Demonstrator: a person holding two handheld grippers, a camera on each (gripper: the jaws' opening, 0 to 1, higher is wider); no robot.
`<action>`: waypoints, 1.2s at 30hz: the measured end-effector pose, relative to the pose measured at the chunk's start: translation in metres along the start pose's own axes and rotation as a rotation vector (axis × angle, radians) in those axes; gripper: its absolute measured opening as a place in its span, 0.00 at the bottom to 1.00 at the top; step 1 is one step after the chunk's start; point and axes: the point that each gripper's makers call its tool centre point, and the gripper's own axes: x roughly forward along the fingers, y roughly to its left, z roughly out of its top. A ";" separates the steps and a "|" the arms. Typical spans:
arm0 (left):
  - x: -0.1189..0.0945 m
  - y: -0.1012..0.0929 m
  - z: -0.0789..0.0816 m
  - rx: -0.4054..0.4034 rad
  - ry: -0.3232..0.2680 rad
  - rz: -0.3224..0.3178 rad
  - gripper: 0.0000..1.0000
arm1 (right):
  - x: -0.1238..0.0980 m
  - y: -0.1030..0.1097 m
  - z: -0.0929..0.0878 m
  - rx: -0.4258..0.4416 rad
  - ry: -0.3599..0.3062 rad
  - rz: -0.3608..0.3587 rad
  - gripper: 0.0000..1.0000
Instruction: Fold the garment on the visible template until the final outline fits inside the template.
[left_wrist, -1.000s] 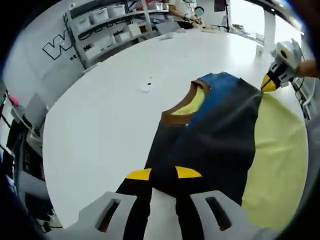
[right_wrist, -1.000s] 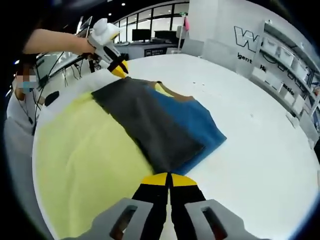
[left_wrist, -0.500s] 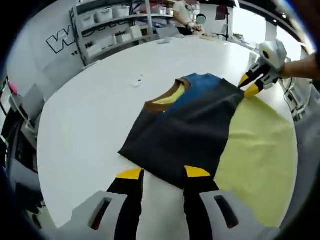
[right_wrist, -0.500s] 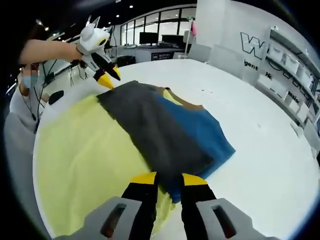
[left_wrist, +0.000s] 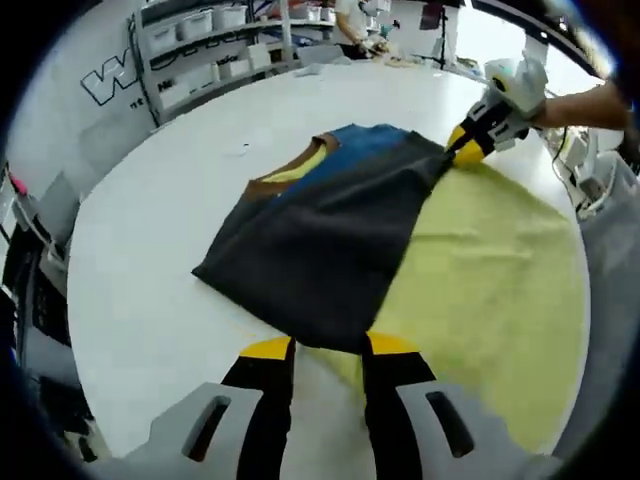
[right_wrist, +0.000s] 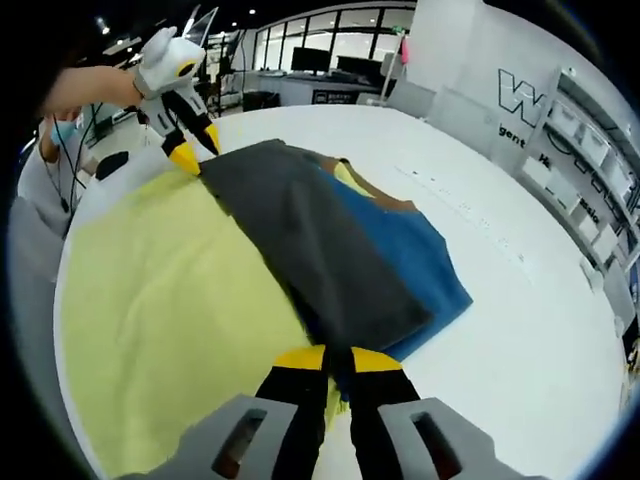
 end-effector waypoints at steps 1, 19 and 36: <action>-0.001 -0.003 0.002 -0.037 -0.024 -0.008 0.23 | 0.000 -0.001 0.000 0.004 0.000 -0.002 0.00; -0.008 0.005 -0.025 -0.356 -0.094 -0.022 0.13 | -0.005 0.011 -0.010 -0.002 0.018 0.013 0.00; -0.034 0.007 -0.019 -0.360 -0.152 0.023 0.16 | -0.042 0.023 -0.013 0.094 -0.042 -0.024 0.09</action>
